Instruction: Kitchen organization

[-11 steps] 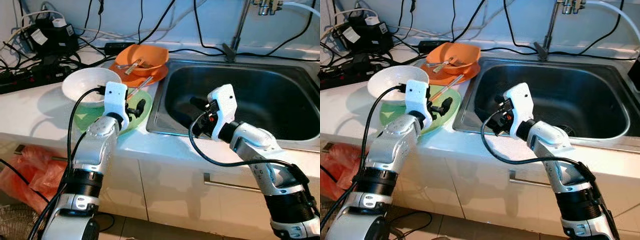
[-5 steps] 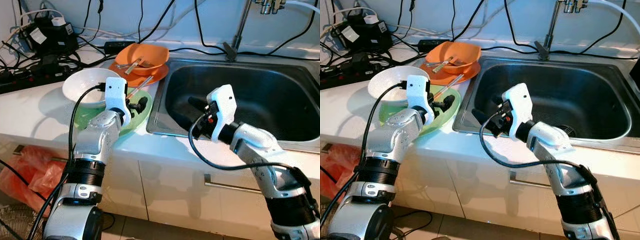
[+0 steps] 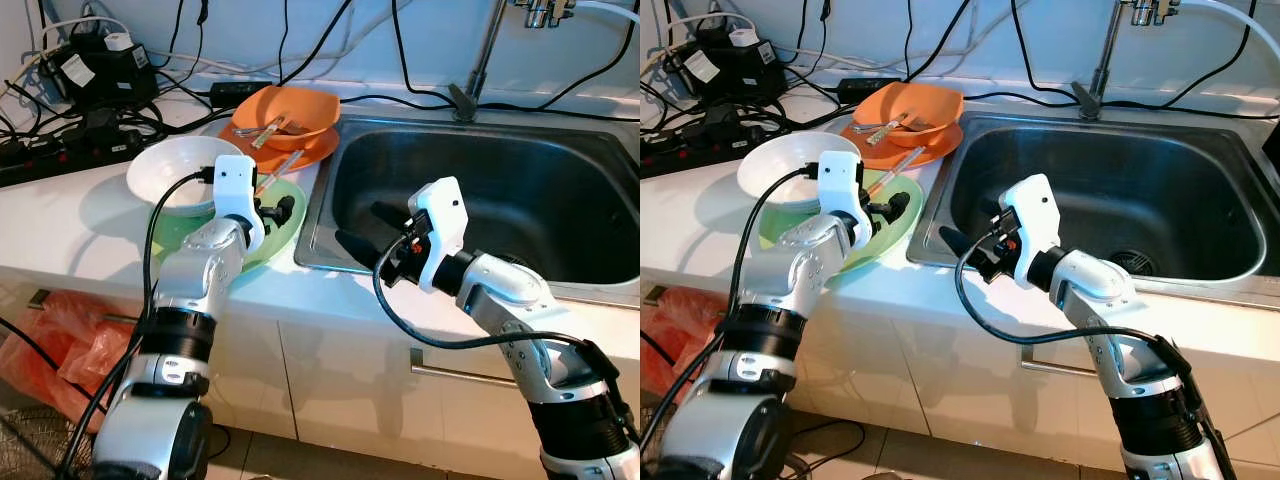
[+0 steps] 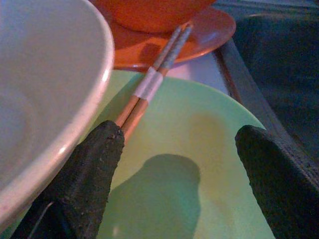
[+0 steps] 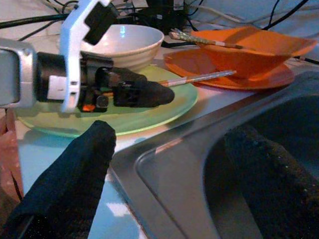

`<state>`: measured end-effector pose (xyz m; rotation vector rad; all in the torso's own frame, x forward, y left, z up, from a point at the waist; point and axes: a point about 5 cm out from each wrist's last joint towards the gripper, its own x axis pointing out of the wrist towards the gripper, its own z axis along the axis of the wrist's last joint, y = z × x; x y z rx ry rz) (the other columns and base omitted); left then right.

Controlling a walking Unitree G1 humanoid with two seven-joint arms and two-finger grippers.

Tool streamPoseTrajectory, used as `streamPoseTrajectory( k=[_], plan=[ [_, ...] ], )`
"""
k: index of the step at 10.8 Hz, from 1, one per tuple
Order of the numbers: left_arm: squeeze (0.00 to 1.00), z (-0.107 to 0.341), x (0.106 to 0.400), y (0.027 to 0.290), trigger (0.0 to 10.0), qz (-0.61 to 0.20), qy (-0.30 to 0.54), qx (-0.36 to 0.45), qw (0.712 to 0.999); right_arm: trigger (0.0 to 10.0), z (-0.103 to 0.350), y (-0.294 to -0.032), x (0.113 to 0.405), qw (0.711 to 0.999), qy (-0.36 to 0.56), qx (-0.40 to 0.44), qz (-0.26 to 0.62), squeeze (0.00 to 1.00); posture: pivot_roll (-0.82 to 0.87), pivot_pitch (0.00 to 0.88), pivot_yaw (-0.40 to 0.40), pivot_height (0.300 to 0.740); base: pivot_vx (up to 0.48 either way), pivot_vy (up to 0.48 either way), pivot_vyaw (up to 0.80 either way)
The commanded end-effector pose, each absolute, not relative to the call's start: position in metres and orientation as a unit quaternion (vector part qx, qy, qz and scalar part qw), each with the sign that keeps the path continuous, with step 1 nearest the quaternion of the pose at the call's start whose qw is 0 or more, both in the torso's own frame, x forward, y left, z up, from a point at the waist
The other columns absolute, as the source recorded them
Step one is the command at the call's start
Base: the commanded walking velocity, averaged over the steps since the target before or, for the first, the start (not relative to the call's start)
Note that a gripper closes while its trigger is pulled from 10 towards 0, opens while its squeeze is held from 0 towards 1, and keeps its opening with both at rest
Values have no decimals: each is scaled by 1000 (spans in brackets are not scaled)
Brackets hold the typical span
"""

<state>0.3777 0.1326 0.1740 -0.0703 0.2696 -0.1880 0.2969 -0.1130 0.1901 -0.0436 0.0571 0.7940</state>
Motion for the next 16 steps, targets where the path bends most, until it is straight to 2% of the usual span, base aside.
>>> streamPoseTrajectory(
  k=[1,5,10,12,15,16],
  plan=[
    [0,182,382,138,10000,-79,122,-21,989,10000,192,-111,294,918,27,-17,396,0,24,34,62,740,0,0,0],
    [0,181,380,151,10000,-63,113,14,992,10000,190,-110,293,918,29,-15,396,0,31,37,62,740,0,0,0],
    [0,144,378,159,10000,-51,172,1,984,10000,189,-108,292,917,28,-12,397,0,27,40,68,740,0,0,0],
    [0,139,380,156,10000,-72,194,-28,978,10000,189,-108,292,917,29,-11,397,0,29,40,69,740,0,0,0],
    [0,136,381,139,10000,-143,214,-52,965,10000,188,-108,291,919,29,-8,393,0,21,43,77,740,0,0,0],
    [0,134,380,133,4314,-167,223,-67,958,10000,188,-109,291,920,29,-8,391,0,19,44,78,740,0,0,0]
  ],
)
